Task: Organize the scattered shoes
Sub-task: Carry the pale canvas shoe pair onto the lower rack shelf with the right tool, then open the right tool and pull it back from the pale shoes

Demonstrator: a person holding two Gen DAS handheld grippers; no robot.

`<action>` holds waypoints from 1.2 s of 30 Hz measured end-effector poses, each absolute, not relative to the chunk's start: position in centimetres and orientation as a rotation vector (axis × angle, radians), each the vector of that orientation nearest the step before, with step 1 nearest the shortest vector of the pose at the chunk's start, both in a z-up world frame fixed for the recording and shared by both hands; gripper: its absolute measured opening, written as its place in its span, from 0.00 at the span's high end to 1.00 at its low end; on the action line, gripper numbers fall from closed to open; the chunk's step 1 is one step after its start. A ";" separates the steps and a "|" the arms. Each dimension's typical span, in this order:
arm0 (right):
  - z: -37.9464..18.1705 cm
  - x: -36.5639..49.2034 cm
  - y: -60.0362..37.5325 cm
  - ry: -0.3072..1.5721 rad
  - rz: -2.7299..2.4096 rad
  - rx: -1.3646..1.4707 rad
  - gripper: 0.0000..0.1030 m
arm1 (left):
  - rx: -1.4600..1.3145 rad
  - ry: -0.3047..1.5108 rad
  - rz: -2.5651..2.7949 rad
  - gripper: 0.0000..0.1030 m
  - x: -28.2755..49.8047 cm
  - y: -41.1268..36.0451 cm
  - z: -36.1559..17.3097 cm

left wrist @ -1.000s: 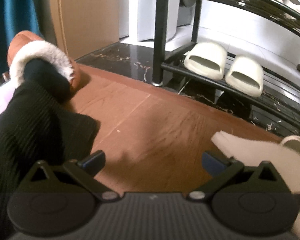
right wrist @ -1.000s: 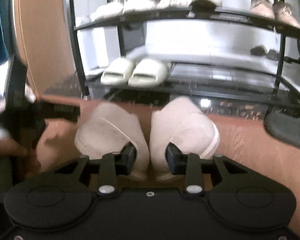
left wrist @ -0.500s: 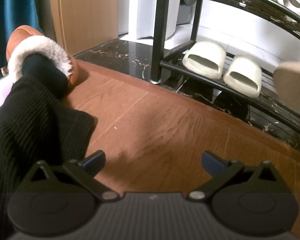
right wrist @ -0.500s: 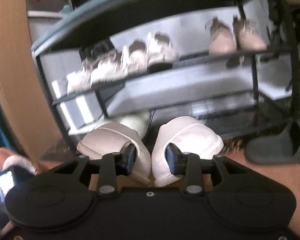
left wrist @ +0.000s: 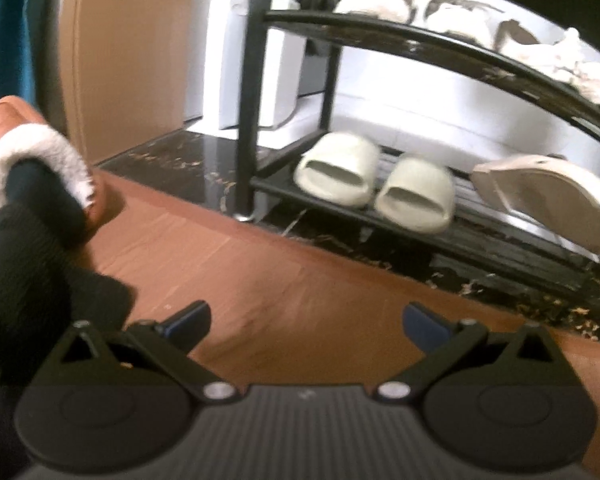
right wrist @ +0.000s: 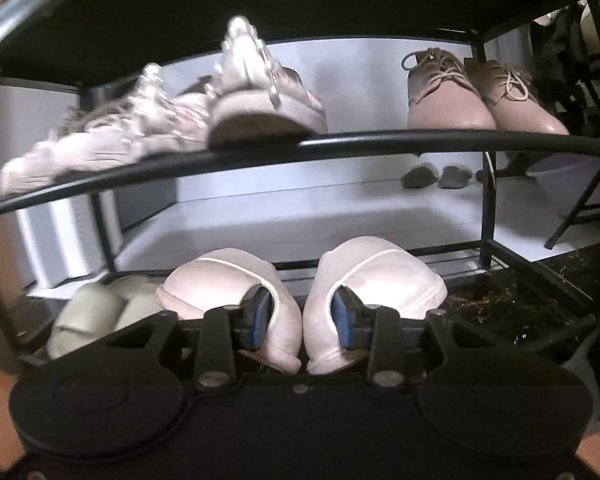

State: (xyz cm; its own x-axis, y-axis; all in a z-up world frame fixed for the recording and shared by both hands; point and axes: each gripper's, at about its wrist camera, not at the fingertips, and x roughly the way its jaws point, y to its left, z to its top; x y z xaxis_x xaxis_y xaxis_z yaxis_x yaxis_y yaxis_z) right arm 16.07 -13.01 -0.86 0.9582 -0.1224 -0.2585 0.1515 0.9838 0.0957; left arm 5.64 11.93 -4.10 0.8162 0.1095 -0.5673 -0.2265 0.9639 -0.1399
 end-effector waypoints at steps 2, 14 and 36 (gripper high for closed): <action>-1.4 17.9 -12.6 0.240 -0.164 0.104 0.67 | -0.203 0.578 0.157 0.00 5.9 11.4 -4.1; -8.2 25.7 -8.5 0.295 -0.147 -0.062 0.55 | -0.237 0.636 0.103 0.00 7.2 10.6 -5.5; -6.2 27.4 -15.0 0.389 -0.232 -0.042 0.00 | -0.256 0.630 0.103 0.00 6.7 10.8 -5.4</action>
State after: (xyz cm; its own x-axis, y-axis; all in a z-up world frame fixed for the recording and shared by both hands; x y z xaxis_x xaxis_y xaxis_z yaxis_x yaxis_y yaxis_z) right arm 27.37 -14.98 -6.19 0.8994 -0.2317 -0.3706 0.2156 0.9728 -0.0849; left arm 6.74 10.78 -5.37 0.8041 0.0173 -0.5943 -0.1723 0.9635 -0.2050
